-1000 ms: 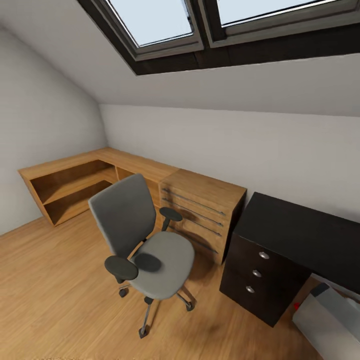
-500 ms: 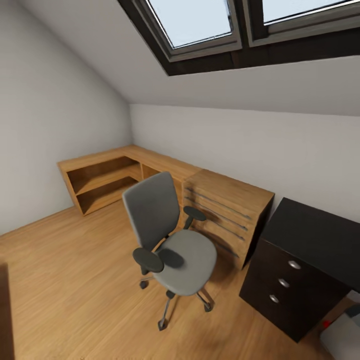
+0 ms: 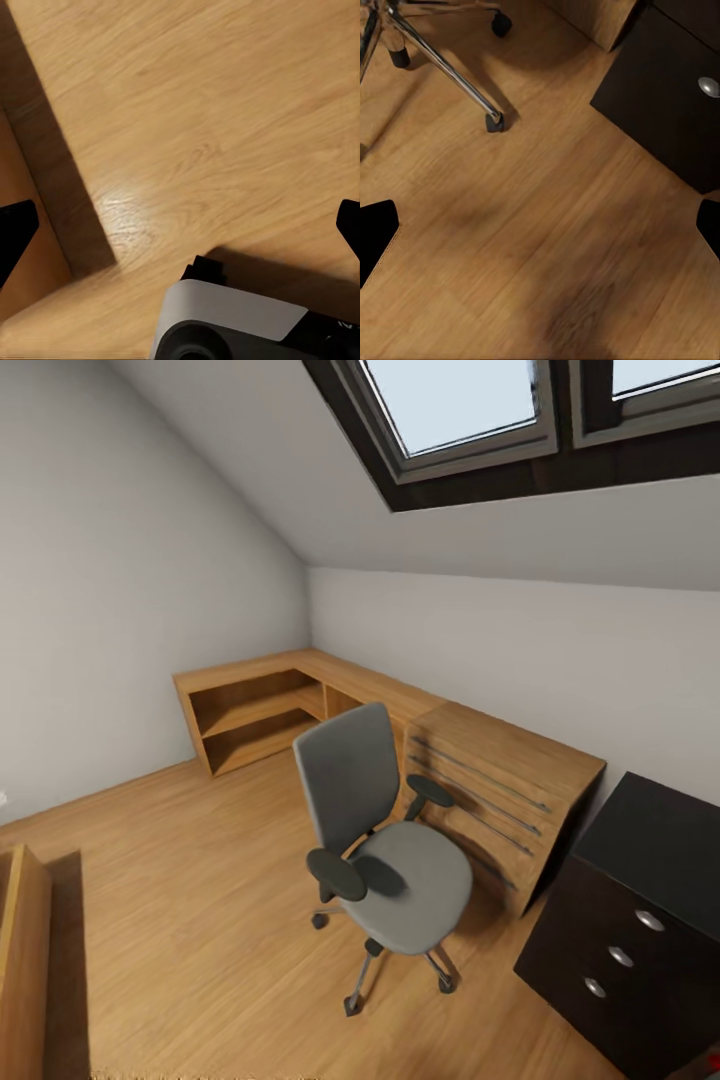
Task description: In the bedroom, organize the workspace by keeping the computer under the desk, ensuring the monitor is on the desk, placing the keyboard on the desk next to the monitor, placing the mouse on the desk next to the keyboard, moving the folder from the swivel chair onto the desk next to the mouse, stacking the notebook on top of the folder with the pen on top of the notebook, and positioning the swivel chair next to the desk.
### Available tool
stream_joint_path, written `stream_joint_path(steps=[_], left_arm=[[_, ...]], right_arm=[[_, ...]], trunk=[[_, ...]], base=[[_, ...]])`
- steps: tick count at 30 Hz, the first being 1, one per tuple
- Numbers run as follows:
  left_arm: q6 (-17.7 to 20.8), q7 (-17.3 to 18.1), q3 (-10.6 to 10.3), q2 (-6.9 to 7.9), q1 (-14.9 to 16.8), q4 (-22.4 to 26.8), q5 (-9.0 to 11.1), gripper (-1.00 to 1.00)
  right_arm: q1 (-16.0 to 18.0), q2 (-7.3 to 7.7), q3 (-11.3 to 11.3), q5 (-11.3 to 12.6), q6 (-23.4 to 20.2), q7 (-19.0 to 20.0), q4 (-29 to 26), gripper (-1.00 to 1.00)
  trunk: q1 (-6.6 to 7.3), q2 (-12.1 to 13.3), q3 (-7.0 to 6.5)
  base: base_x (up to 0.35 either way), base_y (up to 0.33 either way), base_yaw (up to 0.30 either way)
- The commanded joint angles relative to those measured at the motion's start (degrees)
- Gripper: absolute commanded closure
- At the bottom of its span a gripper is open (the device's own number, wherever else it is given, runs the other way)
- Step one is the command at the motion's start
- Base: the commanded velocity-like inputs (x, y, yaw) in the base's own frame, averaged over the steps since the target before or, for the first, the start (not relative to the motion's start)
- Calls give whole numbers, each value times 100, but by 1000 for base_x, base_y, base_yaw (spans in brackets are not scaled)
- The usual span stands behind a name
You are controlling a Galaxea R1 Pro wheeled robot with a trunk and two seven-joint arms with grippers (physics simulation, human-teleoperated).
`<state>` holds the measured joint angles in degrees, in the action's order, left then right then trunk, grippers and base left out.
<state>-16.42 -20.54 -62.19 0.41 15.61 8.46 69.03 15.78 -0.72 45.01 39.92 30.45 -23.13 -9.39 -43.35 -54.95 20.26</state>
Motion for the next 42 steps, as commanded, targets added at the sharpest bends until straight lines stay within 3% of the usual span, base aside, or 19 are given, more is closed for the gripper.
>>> stream_joint_path(steps=[1,12,24,42], left_arm=[[-11,-38,-48,4,3,15,40,-100],[-11,-38,-48,3,3,15,40,-100],[-11,-38,-48,3,3,15,40,-100],[-2,-38,-57,3,3,15,40,-100]], right_arm=[[4,-1,50,33,13,-34,-1,-100],[4,-31,52,18,13,-34,5,-100],[4,-41,44,-354,13,-37,7,-100],[4,-42,43,-389,13,-36,7,-100]], trunk=[[0,-5,7],[0,-5,7],[0,-5,7],[0,-5,7]], base=[[0,0,275],[0,0,276],[0,0,276],[0,0,278]])
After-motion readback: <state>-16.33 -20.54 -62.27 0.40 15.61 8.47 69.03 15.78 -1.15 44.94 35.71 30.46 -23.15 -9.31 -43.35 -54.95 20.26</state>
